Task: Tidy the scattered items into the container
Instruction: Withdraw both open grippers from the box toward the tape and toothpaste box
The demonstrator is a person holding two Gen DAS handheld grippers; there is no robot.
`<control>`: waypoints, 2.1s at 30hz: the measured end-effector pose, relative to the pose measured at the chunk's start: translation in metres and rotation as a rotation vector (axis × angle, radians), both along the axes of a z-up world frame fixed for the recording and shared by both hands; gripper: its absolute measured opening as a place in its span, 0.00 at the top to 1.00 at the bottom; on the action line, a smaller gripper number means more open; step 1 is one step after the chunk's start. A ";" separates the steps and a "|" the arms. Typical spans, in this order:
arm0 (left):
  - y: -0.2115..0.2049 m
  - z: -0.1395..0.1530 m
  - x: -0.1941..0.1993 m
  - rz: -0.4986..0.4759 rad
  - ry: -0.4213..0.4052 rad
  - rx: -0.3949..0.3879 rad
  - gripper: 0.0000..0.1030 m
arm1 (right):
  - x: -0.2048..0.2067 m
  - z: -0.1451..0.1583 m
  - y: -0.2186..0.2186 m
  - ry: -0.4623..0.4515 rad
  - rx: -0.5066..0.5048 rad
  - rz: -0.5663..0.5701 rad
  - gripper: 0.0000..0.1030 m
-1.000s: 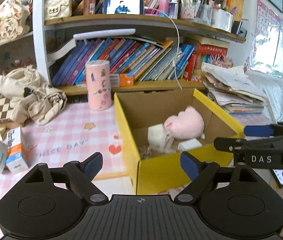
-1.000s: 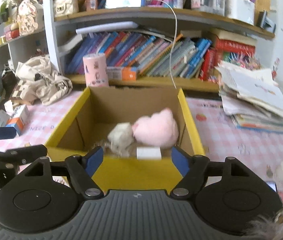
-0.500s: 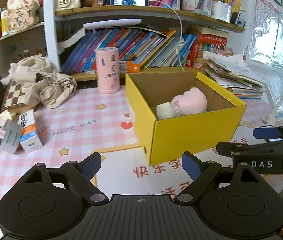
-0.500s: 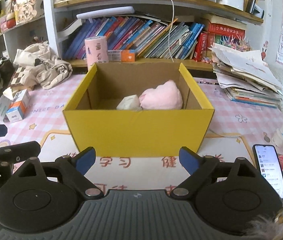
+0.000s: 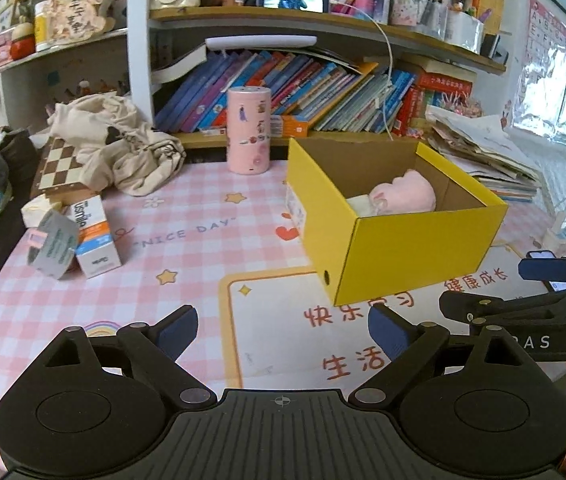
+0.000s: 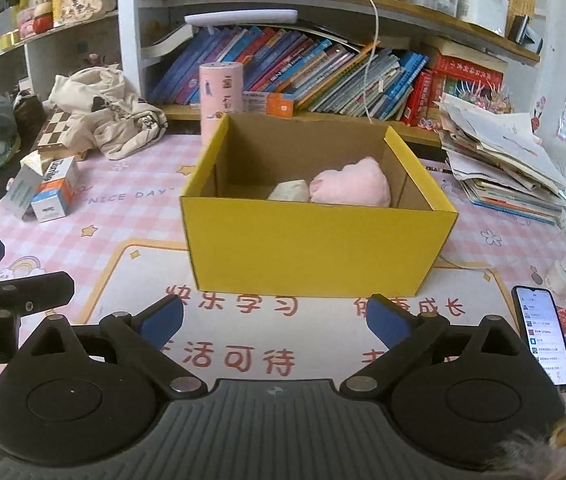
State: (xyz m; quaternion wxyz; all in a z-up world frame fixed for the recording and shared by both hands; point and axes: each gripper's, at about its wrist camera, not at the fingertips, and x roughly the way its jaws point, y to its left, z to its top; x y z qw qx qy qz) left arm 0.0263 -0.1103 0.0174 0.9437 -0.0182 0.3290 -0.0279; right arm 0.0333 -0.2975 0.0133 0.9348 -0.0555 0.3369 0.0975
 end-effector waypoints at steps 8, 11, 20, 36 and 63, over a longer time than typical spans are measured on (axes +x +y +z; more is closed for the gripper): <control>0.015 -0.002 -0.013 0.003 0.021 -0.007 0.08 | -0.013 -0.001 0.022 0.012 -0.012 0.033 0.04; 0.022 -0.002 -0.020 0.013 0.018 -0.007 0.08 | -0.019 -0.001 0.029 0.015 -0.012 0.041 0.04; 0.048 0.000 -0.043 0.070 0.006 -0.020 0.08 | -0.035 0.000 0.054 0.007 -0.019 0.084 0.03; 0.090 0.000 -0.069 0.162 0.000 -0.036 0.08 | -0.050 0.001 0.101 0.000 -0.035 0.187 0.03; 0.131 -0.014 -0.054 0.288 0.031 -0.090 0.08 | -0.018 -0.012 0.157 0.042 -0.092 0.347 0.03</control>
